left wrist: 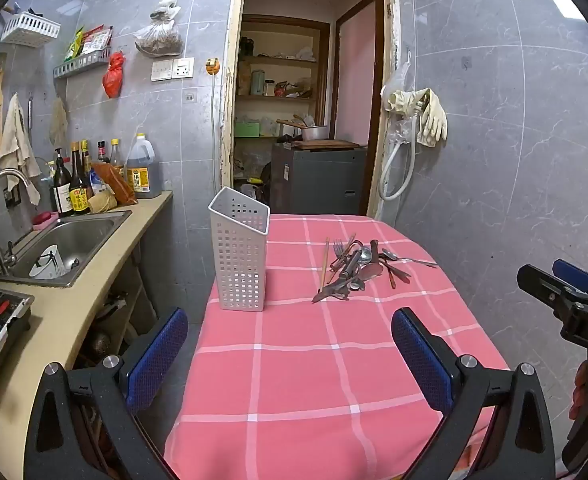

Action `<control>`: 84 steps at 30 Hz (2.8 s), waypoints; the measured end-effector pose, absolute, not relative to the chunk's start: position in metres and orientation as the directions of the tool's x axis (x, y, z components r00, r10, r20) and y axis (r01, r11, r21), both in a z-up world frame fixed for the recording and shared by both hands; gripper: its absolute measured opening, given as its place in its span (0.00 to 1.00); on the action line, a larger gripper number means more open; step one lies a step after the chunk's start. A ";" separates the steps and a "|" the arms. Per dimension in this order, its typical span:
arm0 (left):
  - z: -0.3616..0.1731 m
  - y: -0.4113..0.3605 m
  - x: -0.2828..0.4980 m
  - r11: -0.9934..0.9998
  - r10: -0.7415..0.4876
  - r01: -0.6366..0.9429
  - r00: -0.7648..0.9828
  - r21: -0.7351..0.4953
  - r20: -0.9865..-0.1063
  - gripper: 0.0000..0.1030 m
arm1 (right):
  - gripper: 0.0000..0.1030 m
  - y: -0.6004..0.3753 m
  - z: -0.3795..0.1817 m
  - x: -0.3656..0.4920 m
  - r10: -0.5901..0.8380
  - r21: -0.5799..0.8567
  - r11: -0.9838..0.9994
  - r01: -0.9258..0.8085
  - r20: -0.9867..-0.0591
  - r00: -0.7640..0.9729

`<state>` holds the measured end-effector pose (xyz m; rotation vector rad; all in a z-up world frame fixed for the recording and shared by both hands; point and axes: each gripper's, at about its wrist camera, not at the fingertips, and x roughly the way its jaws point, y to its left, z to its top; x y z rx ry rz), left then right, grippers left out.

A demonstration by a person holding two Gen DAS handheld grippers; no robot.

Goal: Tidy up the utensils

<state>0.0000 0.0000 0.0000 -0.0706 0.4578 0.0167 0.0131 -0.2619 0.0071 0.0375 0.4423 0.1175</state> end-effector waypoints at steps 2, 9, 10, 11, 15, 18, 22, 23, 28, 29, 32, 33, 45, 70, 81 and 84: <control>0.000 0.000 0.000 0.998 0.001 -0.031 0.897 -0.062 -0.442 1.00 | 0.99 -0.262 0.007 0.013 0.123 0.063 0.992 -0.106 -0.425 0.897; 0.000 0.000 0.000 0.998 0.000 -0.031 0.897 -0.063 -0.443 0.99 | 0.99 -0.261 0.006 0.015 0.120 0.062 0.993 -0.104 -0.429 0.895; 0.000 0.000 0.000 0.998 0.001 -0.032 0.896 -0.063 -0.443 0.99 | 0.99 -0.261 0.006 0.014 0.120 0.063 0.993 -0.103 -0.429 0.895; 0.000 0.000 0.000 0.998 0.000 -0.032 0.896 -0.063 -0.443 0.99 | 0.99 -0.261 0.006 0.014 0.120 0.063 0.993 -0.103 -0.429 0.895; 0.000 0.000 0.000 0.998 0.000 -0.031 0.897 -0.063 -0.443 1.00 | 0.99 -0.261 0.006 0.014 0.121 0.063 0.993 -0.103 -0.430 0.895; 0.000 0.000 0.000 0.997 0.000 -0.031 0.896 -0.064 -0.443 1.00 | 0.99 -0.261 0.006 0.014 0.121 0.063 0.993 -0.104 -0.430 0.895; 0.000 0.000 0.000 0.997 -0.001 -0.032 0.896 -0.065 -0.445 0.99 | 0.99 -0.262 0.007 0.014 0.120 0.064 0.993 -0.103 -0.431 0.894; 0.000 0.000 0.000 0.997 0.000 -0.032 0.896 -0.065 -0.444 0.99 | 0.99 -0.262 0.007 0.014 0.120 0.064 0.993 -0.103 -0.431 0.894; 0.000 0.000 0.000 0.997 -0.001 -0.032 0.895 -0.065 -0.446 0.99 | 0.99 -0.262 0.007 0.014 0.120 0.064 0.993 -0.103 -0.435 0.892; 0.000 0.000 0.000 0.997 -0.001 -0.032 0.895 -0.066 -0.446 0.99 | 0.99 -0.262 0.007 0.014 0.121 0.064 0.993 -0.103 -0.435 0.892; 0.000 0.000 -0.001 0.997 -0.001 -0.032 0.894 -0.066 -0.448 0.99 | 0.99 -0.263 0.007 0.014 0.121 0.064 0.993 -0.103 -0.435 0.892; 0.000 0.000 -0.001 0.997 -0.001 -0.032 0.894 -0.065 -0.448 0.99 | 0.99 -0.263 0.007 0.015 0.120 0.064 0.993 -0.103 -0.436 0.892; 0.000 0.000 -0.001 0.997 -0.002 -0.032 0.893 -0.067 -0.449 0.99 | 0.99 -0.266 0.004 0.019 0.120 0.066 0.993 -0.101 -0.440 0.890; -0.016 -0.007 0.011 0.997 -0.013 -0.024 0.884 -0.074 -0.467 0.99 | 0.99 -0.267 -0.010 0.033 0.119 0.069 0.993 -0.098 -0.458 0.881; -0.014 -0.005 0.016 0.997 -0.015 -0.023 0.875 -0.073 -0.485 0.99 | 0.99 -0.265 -0.014 0.036 0.119 0.069 0.993 -0.098 -0.463 0.878; -0.015 -0.005 0.016 0.997 -0.016 -0.022 0.874 -0.074 -0.486 0.99 | 0.99 -0.263 -0.017 0.038 0.120 0.071 0.993 -0.098 -0.468 0.875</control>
